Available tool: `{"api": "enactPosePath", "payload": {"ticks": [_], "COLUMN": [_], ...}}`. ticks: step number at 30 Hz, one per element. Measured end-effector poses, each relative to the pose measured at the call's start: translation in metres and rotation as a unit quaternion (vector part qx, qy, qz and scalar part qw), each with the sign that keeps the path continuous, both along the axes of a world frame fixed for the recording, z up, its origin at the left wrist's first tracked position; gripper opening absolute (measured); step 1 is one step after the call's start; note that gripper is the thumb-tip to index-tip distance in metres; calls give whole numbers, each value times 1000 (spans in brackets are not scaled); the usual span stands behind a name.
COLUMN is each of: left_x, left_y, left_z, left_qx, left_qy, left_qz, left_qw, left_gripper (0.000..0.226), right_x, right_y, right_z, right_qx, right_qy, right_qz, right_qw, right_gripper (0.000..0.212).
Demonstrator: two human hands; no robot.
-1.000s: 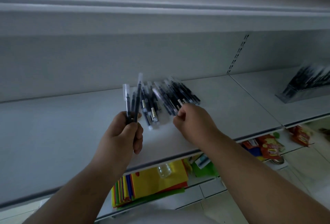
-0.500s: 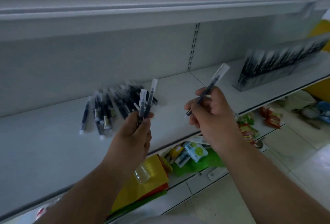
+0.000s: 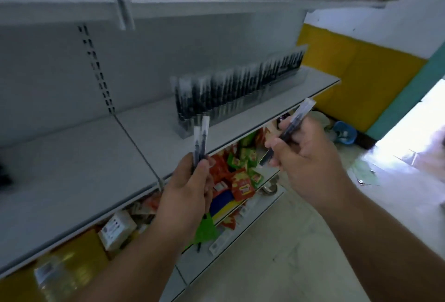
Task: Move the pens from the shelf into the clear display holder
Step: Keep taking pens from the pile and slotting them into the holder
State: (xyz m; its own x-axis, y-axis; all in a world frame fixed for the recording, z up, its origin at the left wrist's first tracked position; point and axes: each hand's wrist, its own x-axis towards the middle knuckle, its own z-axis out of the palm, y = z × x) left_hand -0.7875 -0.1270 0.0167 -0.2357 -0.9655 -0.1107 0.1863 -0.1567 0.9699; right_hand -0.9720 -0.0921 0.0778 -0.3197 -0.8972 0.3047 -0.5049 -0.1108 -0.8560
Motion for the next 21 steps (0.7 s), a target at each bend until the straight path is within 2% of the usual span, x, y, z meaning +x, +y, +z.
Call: {"api": "enactPosePath", "payload": {"ticks": [5,8,13,18,21], "left_x": [-78,-105,-147,-200,-226], "left_y": [-22,-45,-101,-150,-170], "left_z": [-6,-13,-14,-2,5], "left_qx": [29,47,28,34,29], "left_qy": [-14,-29,-55,-44,-45], "left_qz": [-33,-46,-61,-85,-86], "left_qw": [999,997,996,995,995], "left_gripper": [20,21,25,34,32], "right_x": [-76,-107,-148,-202,-232], "right_y": [-15,-42,-99,-141,-167], "right_z": [3,-4,-10,-6,-7], "right_qx": [-21,-23,-27,-31,-25], "right_qy": [22,40,50,43,53], "right_qz": [7,-21,-81,-101,-86], "right_qw": [1000,999,995,993,995], "right_gripper": [11,13,17,22,12]}}
